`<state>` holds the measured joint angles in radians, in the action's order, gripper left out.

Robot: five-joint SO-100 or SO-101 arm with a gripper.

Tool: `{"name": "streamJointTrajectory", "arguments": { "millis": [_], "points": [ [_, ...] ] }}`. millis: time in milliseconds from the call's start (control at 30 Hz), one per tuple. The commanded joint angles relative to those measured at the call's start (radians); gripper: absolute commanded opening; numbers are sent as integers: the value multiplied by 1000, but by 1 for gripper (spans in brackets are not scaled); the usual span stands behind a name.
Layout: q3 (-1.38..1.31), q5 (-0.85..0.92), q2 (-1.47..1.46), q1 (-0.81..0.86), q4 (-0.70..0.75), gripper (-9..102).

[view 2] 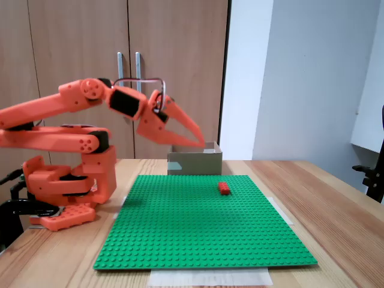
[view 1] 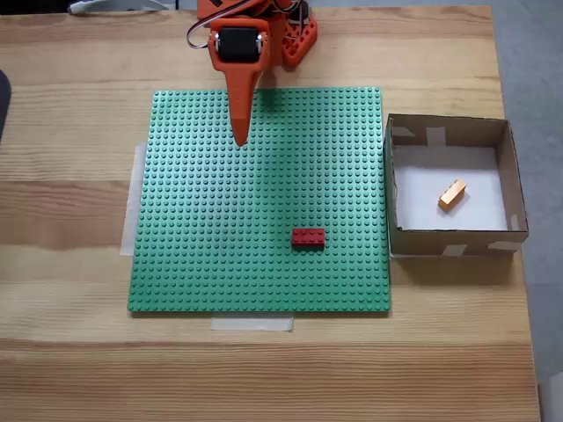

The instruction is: Pick the yellow lego block and put it in the box.

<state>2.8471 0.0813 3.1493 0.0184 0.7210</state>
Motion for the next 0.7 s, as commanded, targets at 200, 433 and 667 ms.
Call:
{"name": "streamJointTrajectory", "arguments": {
  "millis": [200,433,667],
  "points": [
    [135,-18,112,31,61,-1],
    [207,-11,114,5,66,-1],
    [273,-20,114,11,26,-1]
  ]
}}
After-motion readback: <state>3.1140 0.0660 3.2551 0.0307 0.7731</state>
